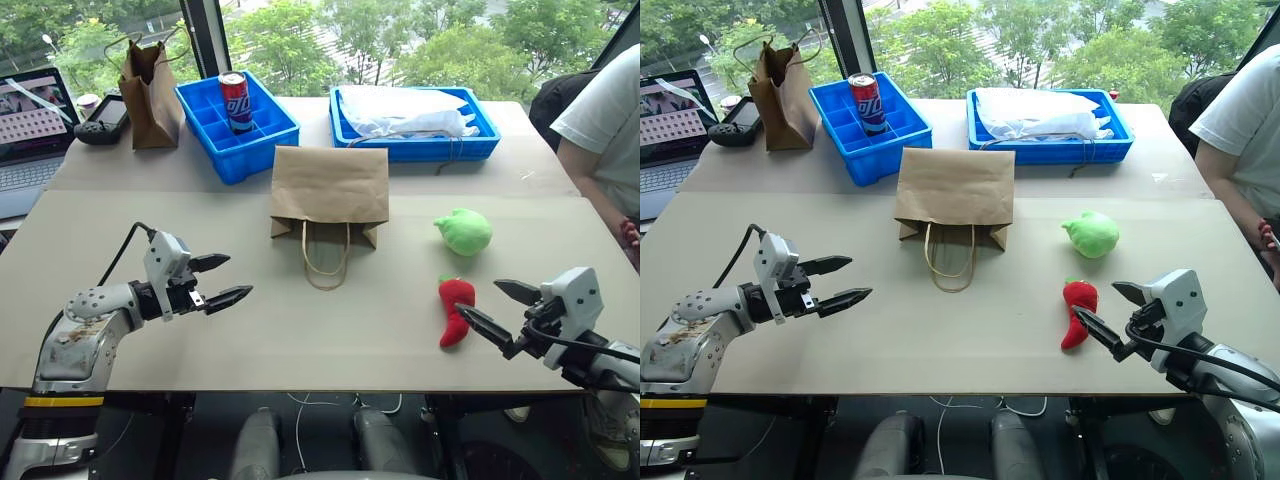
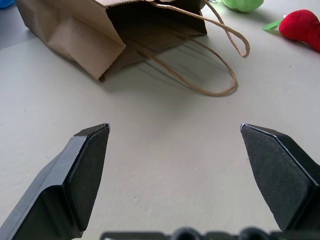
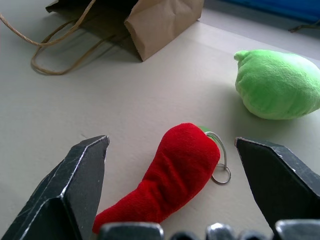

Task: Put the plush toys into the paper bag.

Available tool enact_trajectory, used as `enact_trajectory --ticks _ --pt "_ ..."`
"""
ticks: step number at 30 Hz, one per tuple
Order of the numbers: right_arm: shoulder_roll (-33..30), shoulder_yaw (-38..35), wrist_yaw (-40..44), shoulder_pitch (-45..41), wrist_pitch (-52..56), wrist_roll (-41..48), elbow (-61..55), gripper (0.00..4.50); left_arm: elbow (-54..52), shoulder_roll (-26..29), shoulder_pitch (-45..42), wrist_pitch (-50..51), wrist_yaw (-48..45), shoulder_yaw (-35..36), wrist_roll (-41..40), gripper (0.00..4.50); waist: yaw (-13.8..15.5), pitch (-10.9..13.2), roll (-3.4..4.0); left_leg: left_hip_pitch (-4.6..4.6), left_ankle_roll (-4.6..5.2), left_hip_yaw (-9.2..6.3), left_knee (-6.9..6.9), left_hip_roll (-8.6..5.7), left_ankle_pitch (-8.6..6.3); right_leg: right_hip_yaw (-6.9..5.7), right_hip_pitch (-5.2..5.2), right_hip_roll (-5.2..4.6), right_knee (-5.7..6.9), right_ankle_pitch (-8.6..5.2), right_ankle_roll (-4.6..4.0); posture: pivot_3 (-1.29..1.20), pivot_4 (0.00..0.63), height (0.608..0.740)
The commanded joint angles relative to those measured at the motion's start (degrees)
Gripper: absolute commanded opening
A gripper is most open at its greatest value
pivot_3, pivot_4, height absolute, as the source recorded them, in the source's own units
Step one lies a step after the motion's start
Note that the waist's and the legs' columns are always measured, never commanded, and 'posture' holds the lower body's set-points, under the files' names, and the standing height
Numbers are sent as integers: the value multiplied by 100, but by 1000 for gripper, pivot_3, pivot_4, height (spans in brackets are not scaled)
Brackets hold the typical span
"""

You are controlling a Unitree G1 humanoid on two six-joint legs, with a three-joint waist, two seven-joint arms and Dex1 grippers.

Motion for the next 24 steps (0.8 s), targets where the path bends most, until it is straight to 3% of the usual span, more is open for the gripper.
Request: enact_trajectory --ticks 1,4,10,14,19,24 --pt "-189 -229 202 -44 59 336 -274 4494 -48 222 -210 -35 -592 132 -368 4500 -1 0 0 0 0 0 0 0 0 0 0 0 0 0 0 0 150 702" --pt "-658 -278 549 -84 603 972 -752 4494 212 638 -819 -28 -1677 97 -726 4500 -2 5 -6 -6 0 0 1 0 0 -2 -7 0 5 0 0 0 150 702" --pt "-1272 100 219 -898 1480 2135 -1378 4494 1219 757 -2415 -1242 -2769 -923 280 4500 17 3 -6 -2 0 -6 1 -4 0 -5 10 1 -15 -8 13 0 150 702" --pt "-1294 455 -482 -1470 1856 2647 -1713 4494 2496 179 -3784 -2336 -3249 -1559 898 4500 41 6 -12 -20 2 -21 2 -6 0 -13 6 1 -24 3 -5 0 150 702" --pt "-1250 477 -1138 -1516 2047 2971 -1891 4494 3807 -447 -4577 -3913 -3436 -2057 1373 4500 33 6 -13 -52 10 -46 6 -18 -4 -19 9 2 -59 4 -3 0 150 702" --pt "-1220 496 -1633 -1281 2076 2916 -2054 4494 5435 -1103 -5330 -6187 -3436 -2588 2057 4500 40 6 -15 -82 14 -73 17 -24 -5 -30 1 2 -59 4 -2 0 150 702"
